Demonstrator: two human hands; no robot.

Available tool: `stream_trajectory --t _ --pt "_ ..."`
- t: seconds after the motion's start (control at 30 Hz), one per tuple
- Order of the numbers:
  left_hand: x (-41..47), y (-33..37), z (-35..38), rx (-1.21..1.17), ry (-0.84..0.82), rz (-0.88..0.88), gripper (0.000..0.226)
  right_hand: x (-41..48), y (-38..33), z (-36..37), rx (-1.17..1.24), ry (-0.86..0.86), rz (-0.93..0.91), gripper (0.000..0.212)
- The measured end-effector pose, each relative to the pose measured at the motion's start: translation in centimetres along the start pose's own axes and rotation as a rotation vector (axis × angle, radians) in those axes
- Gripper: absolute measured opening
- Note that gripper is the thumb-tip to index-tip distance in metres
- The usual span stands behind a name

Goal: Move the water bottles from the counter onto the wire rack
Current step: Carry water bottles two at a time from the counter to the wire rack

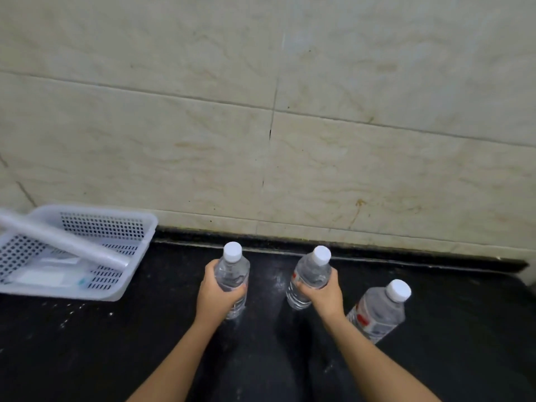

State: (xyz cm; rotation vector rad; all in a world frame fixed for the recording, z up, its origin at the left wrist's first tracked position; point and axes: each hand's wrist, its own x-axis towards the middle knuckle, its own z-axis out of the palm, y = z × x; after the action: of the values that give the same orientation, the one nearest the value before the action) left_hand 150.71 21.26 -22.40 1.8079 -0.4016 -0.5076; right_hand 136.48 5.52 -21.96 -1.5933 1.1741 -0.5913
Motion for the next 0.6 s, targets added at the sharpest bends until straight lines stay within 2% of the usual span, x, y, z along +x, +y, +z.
stream_trajectory --t 0.3,0.5,0.6 --pt "-3.9 -1.1 -0.7 0.180 -0.358 0.138 0.072 -6.8 1.7 -0.9 -0.067 0.021 -0.001 0.059" --pt "-7.0 -2.0 -0.5 0.017 -0.531 0.098 0.071 -13.2 3.2 -2.6 -0.049 0.111 0.032 0.058" --pt "-8.5 -2.6 0.3 0.023 -0.586 0.159 0.071 -16.6 4.3 -4.3 -0.083 0.143 0.059 0.053"
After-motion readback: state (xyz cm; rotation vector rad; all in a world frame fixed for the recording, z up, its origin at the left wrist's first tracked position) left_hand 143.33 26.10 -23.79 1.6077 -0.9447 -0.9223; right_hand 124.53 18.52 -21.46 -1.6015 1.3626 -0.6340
